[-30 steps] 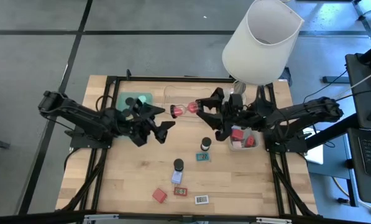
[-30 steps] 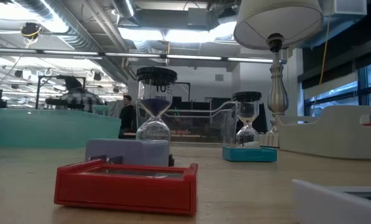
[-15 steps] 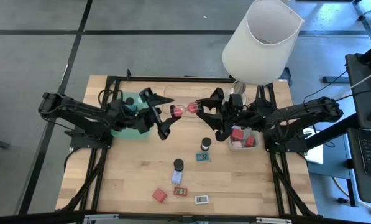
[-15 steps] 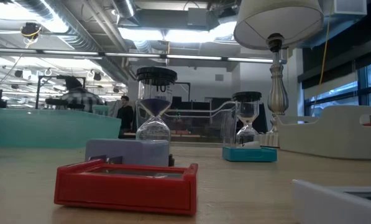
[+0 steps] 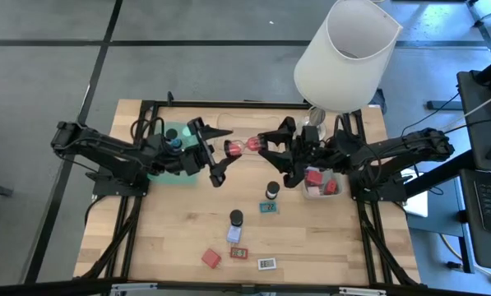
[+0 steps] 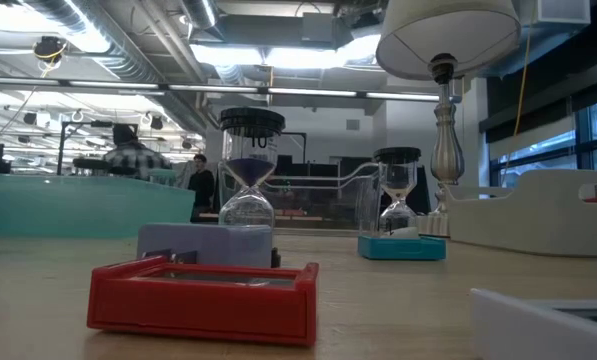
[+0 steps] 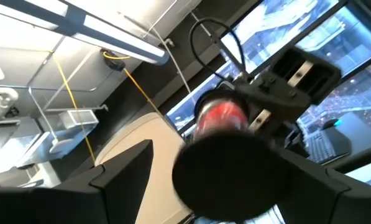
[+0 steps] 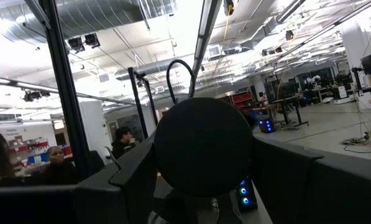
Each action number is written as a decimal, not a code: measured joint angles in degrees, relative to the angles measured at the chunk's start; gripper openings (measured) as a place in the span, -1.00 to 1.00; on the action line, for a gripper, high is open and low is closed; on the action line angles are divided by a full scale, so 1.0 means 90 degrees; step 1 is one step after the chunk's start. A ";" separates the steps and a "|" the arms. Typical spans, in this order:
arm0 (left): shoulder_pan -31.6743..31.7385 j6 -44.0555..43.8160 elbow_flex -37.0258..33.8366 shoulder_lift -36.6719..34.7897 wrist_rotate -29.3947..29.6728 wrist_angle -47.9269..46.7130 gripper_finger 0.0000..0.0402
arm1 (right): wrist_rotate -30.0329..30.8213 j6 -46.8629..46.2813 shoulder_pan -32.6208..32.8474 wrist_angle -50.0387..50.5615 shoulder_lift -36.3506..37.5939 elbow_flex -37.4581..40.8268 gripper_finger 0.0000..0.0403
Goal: Pick & Place Office items
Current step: Put the black and red hourglass into the green bin
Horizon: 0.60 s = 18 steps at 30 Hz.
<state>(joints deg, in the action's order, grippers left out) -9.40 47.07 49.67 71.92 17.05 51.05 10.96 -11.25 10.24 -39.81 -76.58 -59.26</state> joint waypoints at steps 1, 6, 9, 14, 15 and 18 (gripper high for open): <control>-0.0051 0.0002 0.0000 -0.0002 0.0029 0.0000 0.47 | 0.0000 0.0015 -0.0002 0.0026 0.0000 0.0000 0.07; -0.0264 0.0012 0.0000 -0.0005 0.0527 -0.0167 0.47 | 0.0003 0.0015 0.0000 0.0048 0.0000 0.0002 0.07; -0.0286 0.0015 0.0000 -0.0005 0.0736 -0.0329 0.47 | 0.0003 0.0018 0.0000 0.0048 0.0000 0.0002 0.07; -0.0318 0.0002 0.0000 -0.0005 0.0771 -0.0364 0.42 | 0.0020 0.0018 0.0000 0.0065 0.0000 0.0002 0.08; -0.0334 0.0002 0.0000 -0.0005 0.0770 -0.0364 0.40 | 0.0021 0.0019 0.0000 0.0095 0.0000 0.0002 0.08; -0.0410 0.0004 0.0000 -0.0005 0.0773 -0.0364 0.33 | 0.0029 0.0076 -0.0002 0.0161 0.0000 0.0002 0.08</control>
<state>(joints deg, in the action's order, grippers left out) -13.08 47.10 49.67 71.88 24.01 47.77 11.22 -10.56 10.22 -38.35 -76.58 -59.24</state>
